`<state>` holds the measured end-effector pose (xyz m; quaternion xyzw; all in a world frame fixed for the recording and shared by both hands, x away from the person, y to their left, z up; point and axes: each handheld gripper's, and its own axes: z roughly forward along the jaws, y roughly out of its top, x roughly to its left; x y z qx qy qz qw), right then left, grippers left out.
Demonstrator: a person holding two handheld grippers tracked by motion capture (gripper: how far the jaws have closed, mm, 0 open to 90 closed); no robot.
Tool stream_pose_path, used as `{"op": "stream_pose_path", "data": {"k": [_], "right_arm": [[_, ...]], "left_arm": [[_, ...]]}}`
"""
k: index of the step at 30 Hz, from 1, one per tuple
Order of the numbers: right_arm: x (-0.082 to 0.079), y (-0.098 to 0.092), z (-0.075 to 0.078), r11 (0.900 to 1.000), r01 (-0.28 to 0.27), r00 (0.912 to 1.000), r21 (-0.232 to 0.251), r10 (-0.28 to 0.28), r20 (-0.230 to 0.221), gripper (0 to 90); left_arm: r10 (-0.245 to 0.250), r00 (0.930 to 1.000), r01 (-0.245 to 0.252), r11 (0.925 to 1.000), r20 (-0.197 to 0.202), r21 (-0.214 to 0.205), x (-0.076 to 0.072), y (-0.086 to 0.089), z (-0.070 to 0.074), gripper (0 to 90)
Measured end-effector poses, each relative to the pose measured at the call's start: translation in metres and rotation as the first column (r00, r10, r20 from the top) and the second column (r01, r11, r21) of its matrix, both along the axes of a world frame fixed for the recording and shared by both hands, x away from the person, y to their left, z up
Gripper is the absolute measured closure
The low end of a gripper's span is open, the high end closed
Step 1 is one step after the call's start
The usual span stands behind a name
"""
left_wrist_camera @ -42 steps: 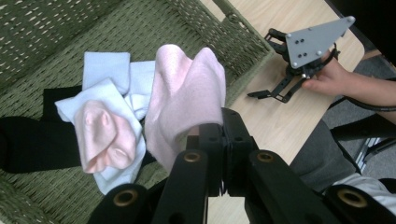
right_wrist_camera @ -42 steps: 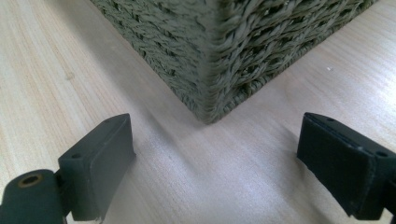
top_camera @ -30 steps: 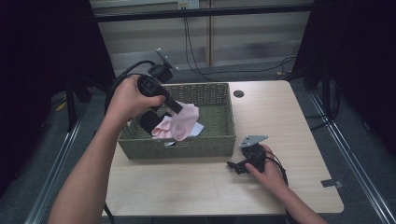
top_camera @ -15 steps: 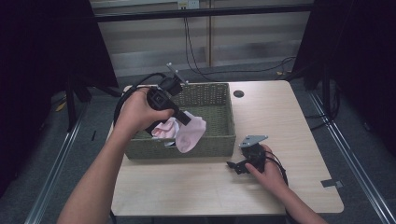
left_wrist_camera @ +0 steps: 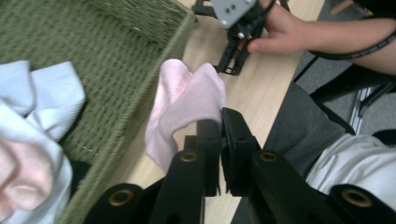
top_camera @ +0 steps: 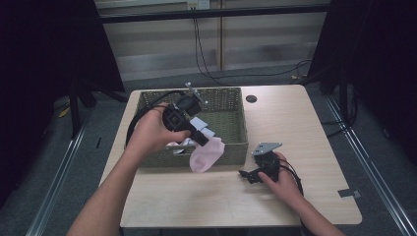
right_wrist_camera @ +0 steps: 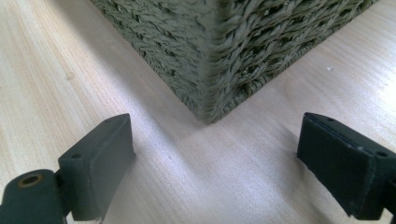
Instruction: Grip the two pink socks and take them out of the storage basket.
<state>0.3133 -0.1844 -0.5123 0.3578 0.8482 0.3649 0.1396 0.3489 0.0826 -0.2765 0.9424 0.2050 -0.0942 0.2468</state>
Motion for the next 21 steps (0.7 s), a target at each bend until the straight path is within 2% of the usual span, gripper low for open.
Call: {"op": "stream_pose_path", "data": {"k": [1, 2, 3, 5, 6, 8, 12, 15, 21], "right_arm": [[0.000, 0.000, 0.000, 1.0000, 0.000, 1.0000, 0.000, 0.000, 0.000, 10.1], [0.000, 0.000, 0.000, 1.0000, 0.000, 1.0000, 0.000, 0.000, 0.000, 10.1], [0.000, 0.000, 0.000, 1.0000, 0.000, 1.0000, 0.000, 0.000, 0.000, 10.1], [0.000, 0.000, 0.000, 1.0000, 0.000, 1.0000, 0.000, 0.000, 0.000, 10.1], [0.000, 0.000, 0.000, 1.0000, 0.000, 1.0000, 0.000, 0.000, 0.000, 10.1], [0.000, 0.000, 0.000, 1.0000, 0.000, 1.0000, 0.000, 0.000, 0.000, 10.1], [0.000, 0.000, 0.000, 1.0000, 0.000, 1.0000, 0.000, 0.000, 0.000, 10.1], [0.000, 0.000, 0.000, 1.0000, 0.000, 1.0000, 0.000, 0.000, 0.000, 10.1], [0.000, 0.000, 0.000, 1.0000, 0.000, 1.0000, 0.000, 0.000, 0.000, 10.1]], "left_arm": [[-0.015, 0.9999, 0.015, 0.9998, -0.004, -0.008, -0.002, -0.002, -0.002, 79.6], [-0.023, 0.9997, 0.023, 0.9995, 0.000, -0.020, -0.002, -0.003, -0.004, 70.9], [-0.024, 0.9992, 0.024, 0.9993, 0.032, -0.028, -0.002, -0.004, -0.005, 64.8], [-0.022, 0.9988, 0.023, 0.9996, 0.043, -0.015, 0.000, -0.004, -0.006, 60.3], [-0.003, 0.9991, 0.004, 0.9995, 0.041, -0.031, 0.000, -0.003, -0.008, 57.9], [-0.009, 0.9991, 0.011, 0.9994, 0.042, -0.032, 0.003, -0.003, -0.008, 51.6], [-0.020, 0.9992, 0.021, 0.9992, 0.035, -0.034, 0.003, -0.004, -0.008, 48.3], [-0.012, 0.9981, 0.013, 0.9995, 0.060, -0.028, 0.005, -0.004, -0.010, 44.5], [0.044, 0.9954, -0.043, 0.9990, 0.085, -0.015, 0.022, 0.003, -0.017, 44.0]]}}
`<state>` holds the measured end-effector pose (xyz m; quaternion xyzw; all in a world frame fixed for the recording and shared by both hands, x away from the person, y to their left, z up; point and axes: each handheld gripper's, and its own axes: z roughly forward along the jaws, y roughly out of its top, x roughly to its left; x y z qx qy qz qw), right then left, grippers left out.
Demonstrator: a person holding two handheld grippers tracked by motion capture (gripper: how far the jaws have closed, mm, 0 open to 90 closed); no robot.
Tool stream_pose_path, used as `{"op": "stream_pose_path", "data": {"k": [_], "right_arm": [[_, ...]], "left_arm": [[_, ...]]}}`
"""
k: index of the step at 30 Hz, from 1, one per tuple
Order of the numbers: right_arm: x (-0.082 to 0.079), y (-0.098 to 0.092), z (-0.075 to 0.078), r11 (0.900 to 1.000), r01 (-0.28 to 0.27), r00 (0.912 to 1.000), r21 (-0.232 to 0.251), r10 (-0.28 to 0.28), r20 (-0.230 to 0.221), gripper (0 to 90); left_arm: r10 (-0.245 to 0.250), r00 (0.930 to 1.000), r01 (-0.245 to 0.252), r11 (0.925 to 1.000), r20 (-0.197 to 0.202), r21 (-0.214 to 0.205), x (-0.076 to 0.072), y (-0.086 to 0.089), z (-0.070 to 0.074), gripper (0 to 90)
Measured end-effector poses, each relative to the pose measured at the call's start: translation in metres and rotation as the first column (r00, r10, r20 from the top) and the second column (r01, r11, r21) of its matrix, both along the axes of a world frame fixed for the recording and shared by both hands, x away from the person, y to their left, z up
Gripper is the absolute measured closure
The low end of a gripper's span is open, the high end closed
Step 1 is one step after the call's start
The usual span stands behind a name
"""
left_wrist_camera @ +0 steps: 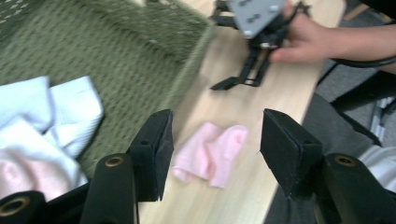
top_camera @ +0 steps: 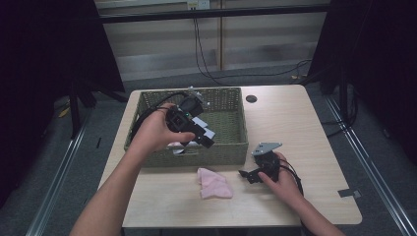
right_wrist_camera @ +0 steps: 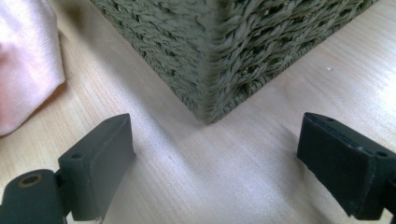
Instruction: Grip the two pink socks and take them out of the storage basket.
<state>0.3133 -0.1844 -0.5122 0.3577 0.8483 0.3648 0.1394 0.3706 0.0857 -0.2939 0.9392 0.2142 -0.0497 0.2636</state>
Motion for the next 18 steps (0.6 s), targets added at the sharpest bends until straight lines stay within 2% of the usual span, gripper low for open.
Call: {"op": "stream_pose_path", "data": {"k": [1, 4, 7, 10, 12, 15, 17, 18], "right_arm": [[0.000, 0.000, 0.000, 1.0000, 0.000, 1.0000, 0.000, 0.000, 0.000, 10.1], [0.000, 0.000, 0.000, 1.0000, 0.000, 1.0000, 0.000, 0.000, 0.000, 10.1], [0.000, 0.000, 0.000, 1.0000, 0.000, 1.0000, 0.000, 0.000, 0.000, 10.1], [0.000, 0.000, 0.000, 1.0000, 0.000, 1.0000, 0.000, 0.000, 0.000, 10.1], [0.000, 0.000, 0.000, 1.0000, 0.000, 1.0000, 0.000, 0.000, 0.000, 10.1], [0.000, 0.000, 0.000, 1.0000, -0.001, 1.0000, 0.002, 0.001, 0.002, 10.1], [0.000, 0.000, 0.000, 1.0000, -0.001, 1.0000, 0.002, 0.001, 0.002, 10.1], [0.000, 0.000, 0.000, 1.0000, -0.001, 1.0000, 0.002, 0.001, 0.002, 10.1]], "left_arm": [[0.014, 0.9999, -0.014, 0.9999, 0.006, 0.011, 0.005, 0.003, -0.001, 43.9], [0.070, 0.9969, -0.070, 0.9975, 0.036, 0.005, 0.023, 0.013, -0.007, 42.2], [0.108, 0.9927, -0.109, 0.9935, 0.054, 0.031, 0.040, 0.025, -0.017, 40.6], [0.142, 0.9888, -0.144, 0.9885, 0.047, 0.046, 0.054, 0.034, -0.028, 39.3], [0.149, 0.9869, -0.153, 0.9865, 0.063, 0.059, 0.063, 0.039, -0.036, 38.2], [0.158, 0.9855, -0.163, 0.9832, 0.061, 0.082, 0.073, 0.045, -0.046, 36.8], [0.184, 0.9809, -0.189, 0.9794, 0.062, 0.072, 0.081, 0.049, -0.057, 35.3], [0.201, 0.9777, -0.206, 0.9752, 0.061, 0.081, 0.084, 0.052, -0.062, 34.7]]}}
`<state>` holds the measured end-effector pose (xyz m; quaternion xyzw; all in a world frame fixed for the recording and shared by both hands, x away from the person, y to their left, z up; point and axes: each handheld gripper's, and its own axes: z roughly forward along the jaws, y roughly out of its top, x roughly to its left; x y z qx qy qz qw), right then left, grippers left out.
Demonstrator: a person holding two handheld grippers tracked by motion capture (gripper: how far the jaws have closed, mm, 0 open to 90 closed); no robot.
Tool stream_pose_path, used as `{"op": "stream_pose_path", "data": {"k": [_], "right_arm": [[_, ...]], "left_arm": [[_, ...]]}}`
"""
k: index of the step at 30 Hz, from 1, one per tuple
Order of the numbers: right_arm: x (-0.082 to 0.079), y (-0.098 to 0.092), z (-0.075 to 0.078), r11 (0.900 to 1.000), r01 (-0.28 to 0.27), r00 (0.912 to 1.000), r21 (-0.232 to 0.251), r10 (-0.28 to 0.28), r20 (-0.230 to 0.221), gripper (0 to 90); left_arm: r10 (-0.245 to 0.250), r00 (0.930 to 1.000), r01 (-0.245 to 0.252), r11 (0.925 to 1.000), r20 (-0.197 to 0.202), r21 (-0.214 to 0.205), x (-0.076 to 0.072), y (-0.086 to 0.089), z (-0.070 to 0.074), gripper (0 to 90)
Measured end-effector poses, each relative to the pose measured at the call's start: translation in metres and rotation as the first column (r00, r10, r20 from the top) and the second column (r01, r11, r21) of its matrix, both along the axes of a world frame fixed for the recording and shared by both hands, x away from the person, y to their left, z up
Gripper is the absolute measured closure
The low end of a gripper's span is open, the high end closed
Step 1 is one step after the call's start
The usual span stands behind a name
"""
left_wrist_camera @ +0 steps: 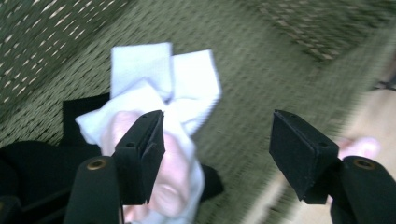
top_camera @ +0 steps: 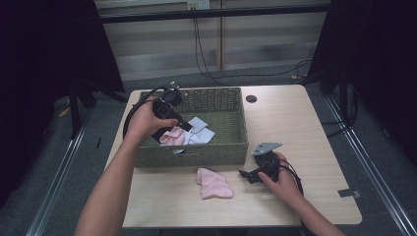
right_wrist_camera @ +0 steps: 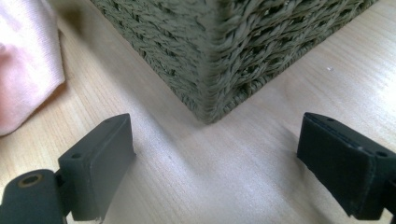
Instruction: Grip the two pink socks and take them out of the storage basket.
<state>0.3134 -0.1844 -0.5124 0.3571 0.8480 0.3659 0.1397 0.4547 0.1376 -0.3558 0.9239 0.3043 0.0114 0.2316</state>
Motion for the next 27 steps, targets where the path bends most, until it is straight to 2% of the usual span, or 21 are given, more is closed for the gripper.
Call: {"op": "stream_pose_path", "data": {"k": [2, 5, 7, 9, 10, 14, 16, 18, 19, 22, 24, 25, 27], "right_arm": [[0.000, 0.000, 0.000, 1.0000, 0.000, 1.0000, 0.000, 0.000, 0.000, 10.1], [0.000, 0.000, 0.000, 1.0000, 0.000, 1.0000, 0.000, 0.000, 0.000, 10.1], [0.000, 0.000, 0.000, 1.0000, 0.000, 1.0000, 0.000, 0.000, 0.000, 10.1], [0.000, 0.000, 0.000, 1.0000, 0.000, 1.0000, 0.000, 0.000, 0.000, 10.1], [0.000, 0.000, 0.000, 1.0000, 0.000, 1.0000, 0.000, 0.000, 0.000, 10.1], [0.000, 0.000, 0.000, 1.0000, 0.000, 1.0000, 0.000, 0.000, 0.000, 10.1], [0.000, 0.000, 0.000, 1.0000, 0.000, 1.0000, 0.000, 0.000, 0.000, 10.1], [0.000, 0.000, 0.000, 1.0000, 0.000, 1.0000, 0.000, 0.000, 0.000, 10.1], [0.000, 0.000, 0.000, 1.0000, 0.000, 1.0000, 0.000, 0.000, 0.000, 10.1], [0.000, 0.000, 0.000, 1.0000, 0.000, 1.0000, 0.000, 0.000, 0.000, 10.1], [0.000, 0.000, 0.000, 1.0000, 0.000, 1.0000, 0.000, 0.000, 0.000, 10.1], [0.000, 0.000, 0.000, 1.0000, -0.001, 1.0000, 0.000, 0.001, 0.001, 10.1], [0.000, 0.000, 0.000, 1.0000, 0.000, 1.0000, 0.000, 0.000, 0.000, 10.1]], "left_arm": [[0.041, 0.9991, -0.041, 0.9990, -0.010, 0.019, 0.009, 0.006, -0.012, 33.9], [0.086, 0.9962, -0.086, 0.9960, -0.014, 0.024, 0.017, 0.014, -0.027, 31.6], [0.101, 0.9948, -0.101, 0.9945, -0.015, 0.029, 0.021, 0.018, -0.035, 30.0], [0.114, 0.9934, -0.112, 0.9919, -0.015, 0.060, 0.026, 0.023, -0.044, 28.1], [0.117, 0.9930, -0.115, 0.9914, -0.018, 0.062, 0.028, 0.024, -0.047, 26.7], [0.129, 0.9899, -0.125, 0.9897, -0.058, 0.069, 0.032, 0.028, -0.063, 28.8], [0.136, 0.9865, -0.128, 0.9882, -0.092, 0.083, 0.032, 0.028, -0.071, 33.1], [0.138, 0.9837, -0.125, 0.9851, -0.115, 0.119, 0.033, 0.028, -0.077, 37.9], [0.142, 0.9811, -0.124, 0.9830, -0.131, 0.135, 0.033, 0.028, -0.078, 47.4], [0.139, 0.9789, -0.114, 0.9799, -0.150, 0.163, 0.032, 0.027, -0.076, 70.6], [0.134, 0.9801, -0.110, 0.9800, -0.146, 0.166, 0.031, 0.025, -0.072, 75.4], [0.137, 0.9770, -0.109, 0.9793, -0.163, 0.170, 0.030, 0.025, -0.068, 76.8], [0.140, 0.9760, -0.112, 0.9792, -0.166, 0.169, 0.029, 0.025, -0.060, 77.8]]}}
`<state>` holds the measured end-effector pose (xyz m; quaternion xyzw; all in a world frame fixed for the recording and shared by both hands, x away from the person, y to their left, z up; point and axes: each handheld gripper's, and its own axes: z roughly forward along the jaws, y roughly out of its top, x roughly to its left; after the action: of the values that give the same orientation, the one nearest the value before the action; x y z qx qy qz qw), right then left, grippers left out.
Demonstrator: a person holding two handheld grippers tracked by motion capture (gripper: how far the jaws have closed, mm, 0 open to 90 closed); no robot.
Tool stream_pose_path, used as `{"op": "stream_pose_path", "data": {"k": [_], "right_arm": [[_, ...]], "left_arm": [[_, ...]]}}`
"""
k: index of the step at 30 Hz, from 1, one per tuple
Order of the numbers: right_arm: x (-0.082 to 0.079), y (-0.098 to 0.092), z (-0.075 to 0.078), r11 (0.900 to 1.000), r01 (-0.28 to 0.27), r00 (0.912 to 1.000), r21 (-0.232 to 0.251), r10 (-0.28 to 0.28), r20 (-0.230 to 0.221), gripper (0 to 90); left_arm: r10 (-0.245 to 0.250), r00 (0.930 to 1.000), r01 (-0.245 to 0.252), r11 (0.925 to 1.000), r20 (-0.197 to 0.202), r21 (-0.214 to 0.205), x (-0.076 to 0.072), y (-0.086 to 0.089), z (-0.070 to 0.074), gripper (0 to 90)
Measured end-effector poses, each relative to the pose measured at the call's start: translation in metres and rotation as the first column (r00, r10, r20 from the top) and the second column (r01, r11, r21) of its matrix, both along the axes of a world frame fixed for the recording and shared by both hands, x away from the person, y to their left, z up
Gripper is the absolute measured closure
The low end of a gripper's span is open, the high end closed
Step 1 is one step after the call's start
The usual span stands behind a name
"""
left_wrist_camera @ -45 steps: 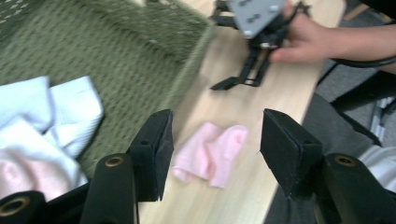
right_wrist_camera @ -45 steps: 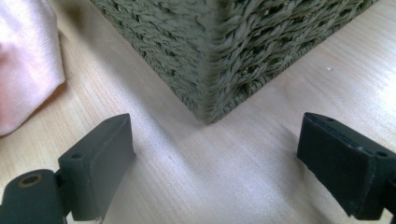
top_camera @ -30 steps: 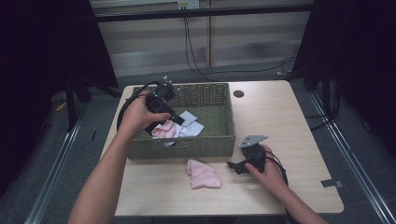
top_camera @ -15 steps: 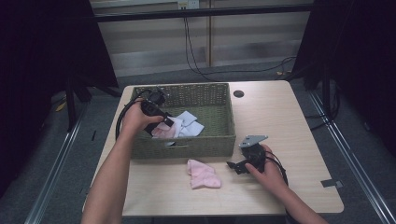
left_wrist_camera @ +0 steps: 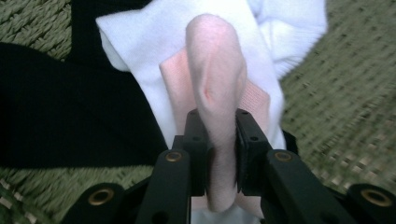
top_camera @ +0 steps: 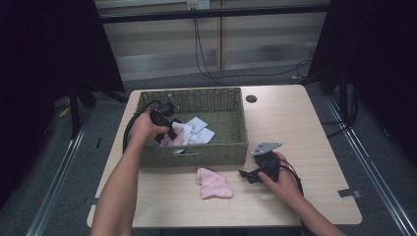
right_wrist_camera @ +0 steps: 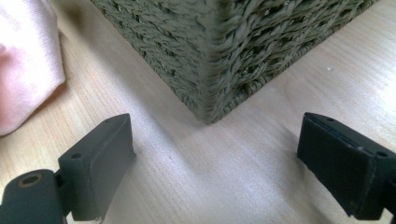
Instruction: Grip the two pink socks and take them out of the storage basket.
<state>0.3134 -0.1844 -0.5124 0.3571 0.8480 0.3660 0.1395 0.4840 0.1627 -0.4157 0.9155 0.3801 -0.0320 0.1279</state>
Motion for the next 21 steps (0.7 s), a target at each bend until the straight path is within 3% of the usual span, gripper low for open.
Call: {"op": "stream_pose_path", "data": {"k": [2, 10, 13, 21], "right_arm": [[0.000, 0.000, 0.000, 1.0000, 0.000, 1.0000, 0.000, 0.000, 0.000, 10.1], [0.000, 0.000, 0.000, 1.0000, 0.002, 1.0000, 0.000, -0.002, -0.002, 10.1], [0.000, 0.000, 0.000, 1.0000, 0.001, 1.0000, 0.000, -0.001, -0.001, 10.1], [0.000, 0.000, 0.000, 1.0000, 0.001, 1.0000, 0.000, -0.001, -0.001, 10.1]], "left_arm": [[0.012, 0.9999, -0.012, 0.9993, -0.010, -0.034, -0.001, 0.001, 0.011, 78.9], [0.022, 0.9997, -0.020, 0.9964, 0.013, -0.083, -0.008, -0.001, 0.050, 79.8], [0.018, 0.9998, -0.017, 0.9921, 0.006, -0.124, -0.009, -0.002, 0.062, 80.1], [-0.017, 0.9998, 0.018, 0.9880, 0.006, -0.154, -0.018, -0.006, 0.081, 79.5]]}}
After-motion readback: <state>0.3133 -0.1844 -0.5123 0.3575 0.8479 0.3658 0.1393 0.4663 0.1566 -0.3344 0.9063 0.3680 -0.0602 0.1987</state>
